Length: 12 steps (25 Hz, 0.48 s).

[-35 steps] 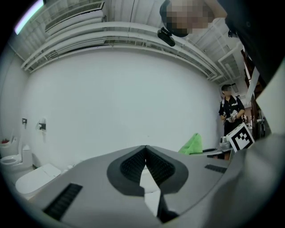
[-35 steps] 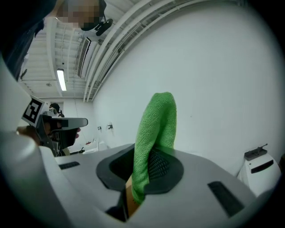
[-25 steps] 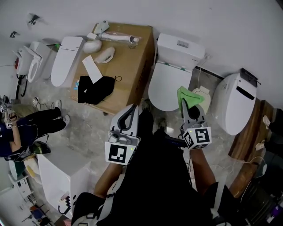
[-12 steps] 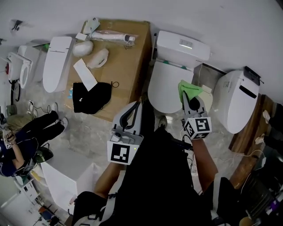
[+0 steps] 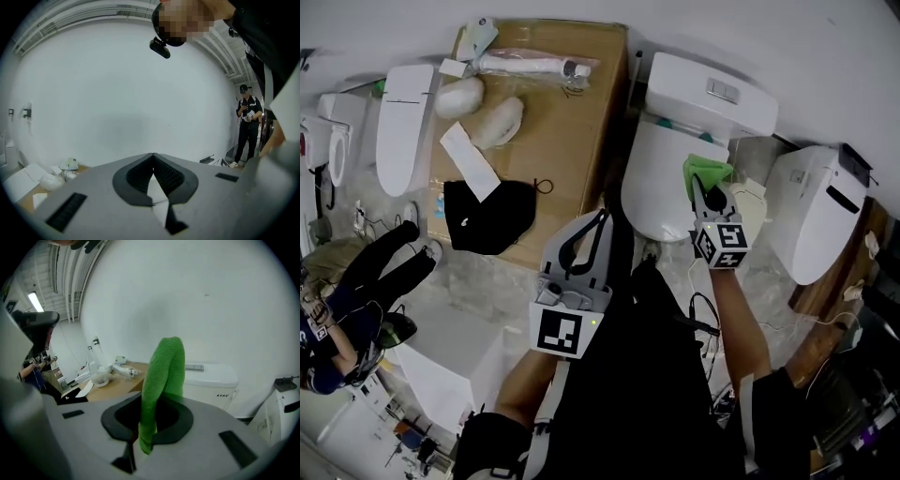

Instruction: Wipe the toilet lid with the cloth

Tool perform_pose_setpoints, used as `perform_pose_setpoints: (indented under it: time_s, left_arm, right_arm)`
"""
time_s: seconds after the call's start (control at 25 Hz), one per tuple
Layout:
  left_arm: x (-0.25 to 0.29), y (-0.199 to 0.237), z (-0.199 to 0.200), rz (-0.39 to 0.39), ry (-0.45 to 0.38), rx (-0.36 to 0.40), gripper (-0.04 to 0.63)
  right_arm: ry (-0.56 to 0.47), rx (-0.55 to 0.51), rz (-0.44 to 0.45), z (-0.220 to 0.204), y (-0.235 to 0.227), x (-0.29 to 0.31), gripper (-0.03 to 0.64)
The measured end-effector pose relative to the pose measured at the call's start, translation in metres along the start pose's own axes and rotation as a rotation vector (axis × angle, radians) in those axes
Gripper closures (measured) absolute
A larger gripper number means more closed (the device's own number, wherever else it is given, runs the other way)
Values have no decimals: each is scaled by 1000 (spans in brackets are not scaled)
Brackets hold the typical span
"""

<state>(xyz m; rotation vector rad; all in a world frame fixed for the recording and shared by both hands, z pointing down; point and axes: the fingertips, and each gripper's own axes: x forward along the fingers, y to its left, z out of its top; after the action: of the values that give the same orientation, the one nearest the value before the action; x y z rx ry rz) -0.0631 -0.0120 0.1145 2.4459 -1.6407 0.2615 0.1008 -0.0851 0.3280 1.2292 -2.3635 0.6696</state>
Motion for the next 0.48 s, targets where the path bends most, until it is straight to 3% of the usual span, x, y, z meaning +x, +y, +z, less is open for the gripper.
perform_pose_setpoints:
  time_s: [0.28,0.48]
  left_arm:
    - [43,26,-40,-14,6,-35,589]
    - [58,46,-78,1,42,-100,589]
  right_arm:
    - [99,4,-40,-59,-35,81,566]
    - [196,40,-136,-107,-68,125,566]
